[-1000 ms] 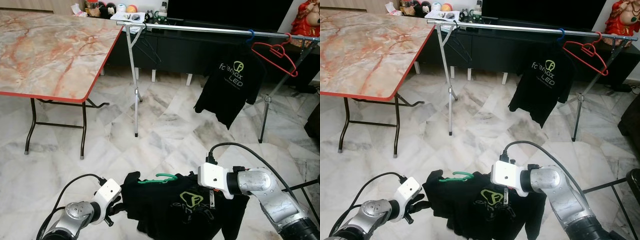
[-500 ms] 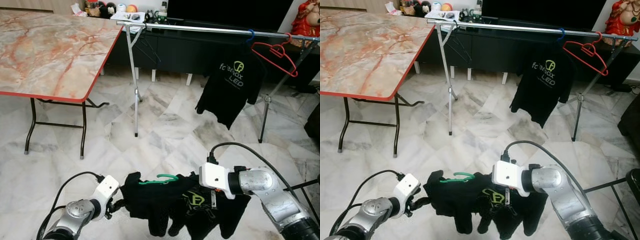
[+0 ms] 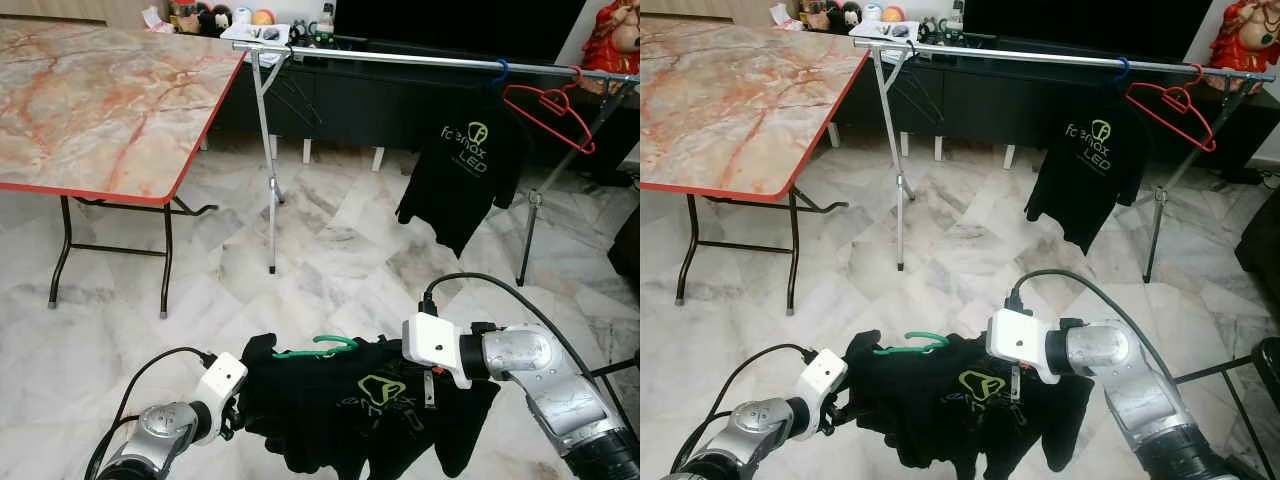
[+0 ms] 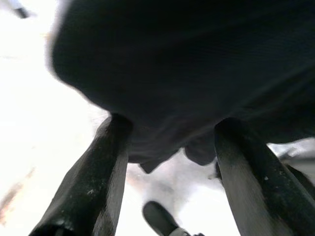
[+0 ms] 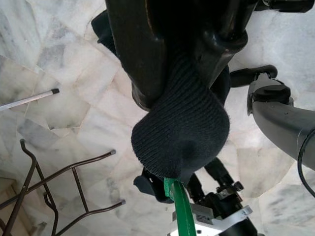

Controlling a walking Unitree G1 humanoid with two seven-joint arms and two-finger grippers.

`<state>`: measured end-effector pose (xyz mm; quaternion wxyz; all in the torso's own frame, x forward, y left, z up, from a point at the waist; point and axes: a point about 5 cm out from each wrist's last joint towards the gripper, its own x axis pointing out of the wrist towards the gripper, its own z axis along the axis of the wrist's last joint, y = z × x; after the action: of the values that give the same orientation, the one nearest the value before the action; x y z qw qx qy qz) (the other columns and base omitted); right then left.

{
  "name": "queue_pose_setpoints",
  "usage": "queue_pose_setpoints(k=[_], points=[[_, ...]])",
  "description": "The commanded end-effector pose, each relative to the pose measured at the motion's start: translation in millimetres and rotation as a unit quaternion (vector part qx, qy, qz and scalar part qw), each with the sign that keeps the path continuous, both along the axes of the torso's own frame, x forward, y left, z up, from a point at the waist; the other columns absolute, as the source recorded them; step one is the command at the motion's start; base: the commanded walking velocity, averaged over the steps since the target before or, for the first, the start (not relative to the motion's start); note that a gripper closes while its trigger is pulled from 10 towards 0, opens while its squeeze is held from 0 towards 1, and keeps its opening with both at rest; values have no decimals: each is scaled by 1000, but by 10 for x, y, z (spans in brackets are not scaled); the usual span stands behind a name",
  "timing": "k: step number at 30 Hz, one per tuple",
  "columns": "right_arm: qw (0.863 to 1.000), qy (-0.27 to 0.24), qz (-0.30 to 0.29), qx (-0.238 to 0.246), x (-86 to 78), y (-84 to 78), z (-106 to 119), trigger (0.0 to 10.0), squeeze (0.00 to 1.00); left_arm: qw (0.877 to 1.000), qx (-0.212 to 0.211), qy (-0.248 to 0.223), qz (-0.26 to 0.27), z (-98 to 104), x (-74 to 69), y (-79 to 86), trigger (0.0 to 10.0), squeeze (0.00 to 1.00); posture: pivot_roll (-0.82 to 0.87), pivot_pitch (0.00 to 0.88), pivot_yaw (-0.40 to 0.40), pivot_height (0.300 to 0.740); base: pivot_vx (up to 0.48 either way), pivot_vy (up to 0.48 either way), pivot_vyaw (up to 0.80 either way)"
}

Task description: Hang hanger

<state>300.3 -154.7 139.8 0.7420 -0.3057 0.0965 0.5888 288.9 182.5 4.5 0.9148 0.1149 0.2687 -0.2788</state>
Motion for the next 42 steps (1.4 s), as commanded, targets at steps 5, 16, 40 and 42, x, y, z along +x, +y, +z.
queue_pose_setpoints(k=[5, 16, 40, 42], points=[[1000, -20, 6, 13, 4, -9, 142, 10000, 0, 999, 2, -9, 39, -5, 25, 17, 10000, 0, -66, 104, -71, 740, 0, 0, 0], [1000, -15, 2, 12, 4, -7, 113, 10000, 0, 999, -17, -12, 37, -5, 27, -53, 10000, 0, -64, 106, -74, 740, 0, 0, 0], [1000, -20, -15, 12, 37, 1, 77, 10000, 0, 999, -38, -19, 21, 29, 44, -111, 0, 0, -61, 117, -75, 740, 0, 0, 0], [1000, -20, -15, 13, 38, 2, 81, 10000, 0, 999, -35, -21, 19, 34, 50, -111, 0, 0, -60, 122, -74, 740, 0, 0, 0]])
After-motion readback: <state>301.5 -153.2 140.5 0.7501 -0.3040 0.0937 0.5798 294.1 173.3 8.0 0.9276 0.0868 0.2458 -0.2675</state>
